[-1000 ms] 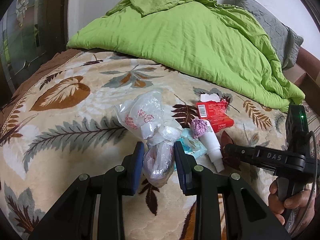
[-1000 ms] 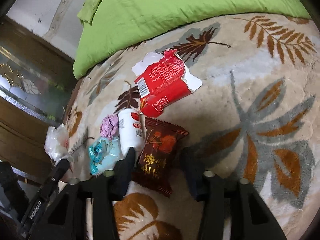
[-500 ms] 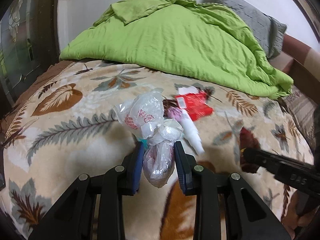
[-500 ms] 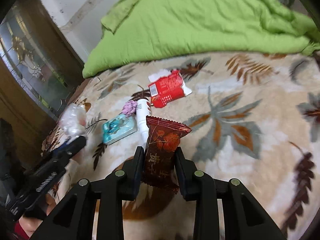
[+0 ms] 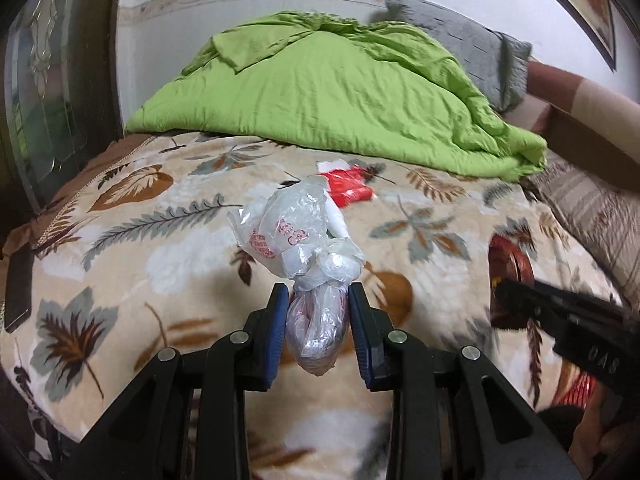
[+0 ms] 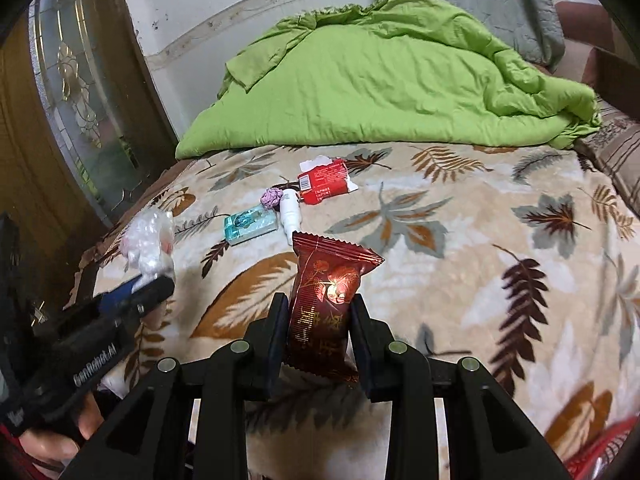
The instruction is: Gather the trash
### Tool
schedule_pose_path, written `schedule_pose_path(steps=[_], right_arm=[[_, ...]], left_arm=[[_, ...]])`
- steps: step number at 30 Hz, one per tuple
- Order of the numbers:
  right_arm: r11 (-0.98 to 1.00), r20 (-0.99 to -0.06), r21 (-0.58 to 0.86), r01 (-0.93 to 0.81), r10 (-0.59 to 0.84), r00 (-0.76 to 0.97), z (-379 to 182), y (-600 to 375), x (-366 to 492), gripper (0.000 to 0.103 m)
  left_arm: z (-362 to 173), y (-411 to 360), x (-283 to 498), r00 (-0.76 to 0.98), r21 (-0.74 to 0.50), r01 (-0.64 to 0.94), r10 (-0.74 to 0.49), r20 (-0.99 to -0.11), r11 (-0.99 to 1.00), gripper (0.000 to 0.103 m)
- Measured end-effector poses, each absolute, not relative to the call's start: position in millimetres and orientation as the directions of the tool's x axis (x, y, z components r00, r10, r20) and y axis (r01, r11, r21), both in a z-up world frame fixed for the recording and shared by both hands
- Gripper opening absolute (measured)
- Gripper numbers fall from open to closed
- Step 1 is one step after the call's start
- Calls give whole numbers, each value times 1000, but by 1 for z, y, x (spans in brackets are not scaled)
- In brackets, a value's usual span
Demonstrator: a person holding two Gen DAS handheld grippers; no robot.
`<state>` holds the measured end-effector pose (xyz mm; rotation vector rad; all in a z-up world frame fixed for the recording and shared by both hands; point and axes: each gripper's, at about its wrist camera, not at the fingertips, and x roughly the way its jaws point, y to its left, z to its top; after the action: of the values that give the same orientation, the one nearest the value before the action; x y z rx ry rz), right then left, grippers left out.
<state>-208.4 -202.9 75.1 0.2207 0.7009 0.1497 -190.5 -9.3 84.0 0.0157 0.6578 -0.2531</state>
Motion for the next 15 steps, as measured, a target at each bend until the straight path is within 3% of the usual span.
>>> schedule_pose_path(steps=[6,15], right_arm=[[966,-607,254,-46,196,771,76,-208,-227,33],[935,-599,356,-8,234,765,67,-222,-223,33]], left_arm=[[83,-31,-204,781,25,272,-205,-590,962,29],[72,-33,-187,753,25,249,-177,-634,968,29]])
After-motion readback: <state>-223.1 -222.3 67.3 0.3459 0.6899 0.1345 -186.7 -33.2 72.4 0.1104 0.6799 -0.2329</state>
